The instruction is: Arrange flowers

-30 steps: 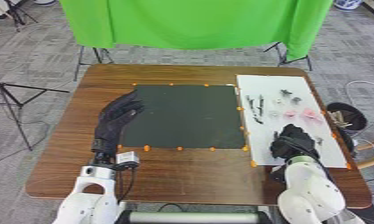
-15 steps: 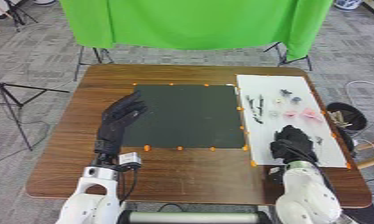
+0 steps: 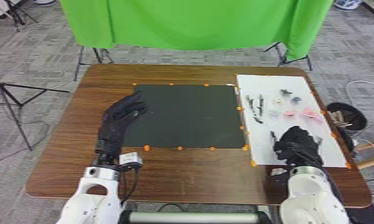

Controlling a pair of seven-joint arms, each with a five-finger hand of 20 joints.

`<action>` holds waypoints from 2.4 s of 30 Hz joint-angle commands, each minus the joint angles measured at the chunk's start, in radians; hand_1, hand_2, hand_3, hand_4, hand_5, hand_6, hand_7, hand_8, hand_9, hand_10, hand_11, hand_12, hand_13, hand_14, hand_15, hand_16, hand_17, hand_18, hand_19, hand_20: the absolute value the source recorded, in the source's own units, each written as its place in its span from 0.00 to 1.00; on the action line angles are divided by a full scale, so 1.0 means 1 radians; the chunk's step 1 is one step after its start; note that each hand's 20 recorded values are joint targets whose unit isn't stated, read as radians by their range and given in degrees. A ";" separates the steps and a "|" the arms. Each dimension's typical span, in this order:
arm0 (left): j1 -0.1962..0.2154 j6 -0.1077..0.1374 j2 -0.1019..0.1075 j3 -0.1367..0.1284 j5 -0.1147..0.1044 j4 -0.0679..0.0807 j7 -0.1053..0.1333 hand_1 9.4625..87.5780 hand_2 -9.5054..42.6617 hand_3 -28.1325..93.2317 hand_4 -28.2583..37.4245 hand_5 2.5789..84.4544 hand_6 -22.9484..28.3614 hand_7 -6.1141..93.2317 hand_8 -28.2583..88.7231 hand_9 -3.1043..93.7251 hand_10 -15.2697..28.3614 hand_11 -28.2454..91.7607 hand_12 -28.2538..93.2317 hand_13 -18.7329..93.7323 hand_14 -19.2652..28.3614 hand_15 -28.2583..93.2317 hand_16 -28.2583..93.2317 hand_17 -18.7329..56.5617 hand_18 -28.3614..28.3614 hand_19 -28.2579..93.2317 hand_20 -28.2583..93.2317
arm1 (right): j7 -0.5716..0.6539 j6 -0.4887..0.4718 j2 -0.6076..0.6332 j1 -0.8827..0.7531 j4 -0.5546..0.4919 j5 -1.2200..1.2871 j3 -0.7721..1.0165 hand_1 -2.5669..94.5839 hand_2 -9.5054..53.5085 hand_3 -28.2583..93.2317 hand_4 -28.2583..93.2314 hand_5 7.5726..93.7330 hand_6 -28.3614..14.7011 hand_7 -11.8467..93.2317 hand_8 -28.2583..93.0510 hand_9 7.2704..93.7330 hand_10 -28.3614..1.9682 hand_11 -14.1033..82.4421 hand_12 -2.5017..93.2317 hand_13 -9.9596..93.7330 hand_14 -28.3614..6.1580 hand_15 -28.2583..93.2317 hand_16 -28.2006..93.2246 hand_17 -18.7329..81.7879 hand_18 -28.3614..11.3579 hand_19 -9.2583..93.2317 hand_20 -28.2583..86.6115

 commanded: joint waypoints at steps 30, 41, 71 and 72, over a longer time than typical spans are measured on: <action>0.024 0.229 0.294 -0.174 -0.168 0.147 0.033 0.34 0.01 0.80 0.21 0.54 0.47 0.25 0.16 0.53 0.65 0.44 0.34 0.54 0.75 0.45 0.22 0.39 0.73 0.35 0.39 | -0.082 0.094 0.046 0.448 -0.038 0.434 -0.279 0.61 0.00 0.78 0.33 0.84 0.57 0.32 0.43 0.99 0.56 0.47 0.41 1.00 0.77 0.72 0.40 0.93 0.57 0.94 0.56; 0.036 0.277 0.308 -0.152 -0.206 0.165 0.048 0.34 0.01 0.81 0.21 0.55 0.46 0.26 0.16 0.53 0.65 0.45 0.34 0.54 0.75 0.45 0.22 0.40 0.72 0.34 0.39 | -0.132 0.074 -0.010 0.692 0.074 0.573 -0.548 0.60 0.00 0.77 0.35 0.84 0.58 0.33 0.43 0.99 0.57 0.48 0.40 1.00 0.78 0.72 0.40 0.94 0.58 0.94 0.57; -0.041 0.238 0.271 0.010 -0.196 0.217 0.045 0.35 0.02 0.82 0.21 0.63 0.36 0.29 0.14 0.56 0.61 0.44 0.34 0.55 0.73 0.44 0.23 0.41 0.71 0.33 0.40 | -0.133 0.232 -0.131 0.898 0.290 0.772 -0.907 0.54 0.00 0.79 0.35 0.76 0.67 0.49 0.35 1.00 0.68 0.52 0.32 1.00 0.88 0.72 0.38 0.95 0.64 0.90 0.58; -0.047 0.235 0.271 0.014 -0.195 0.221 0.044 0.35 0.02 0.82 0.21 0.63 0.36 0.29 0.14 0.56 0.61 0.44 0.34 0.55 0.73 0.43 0.23 0.41 0.71 0.33 0.40 | -0.135 0.246 -0.130 0.903 0.294 0.783 -0.916 0.54 0.00 0.79 0.34 0.76 0.67 0.49 0.35 1.00 0.68 0.52 0.31 1.00 0.88 0.72 0.38 0.95 0.64 0.90 0.57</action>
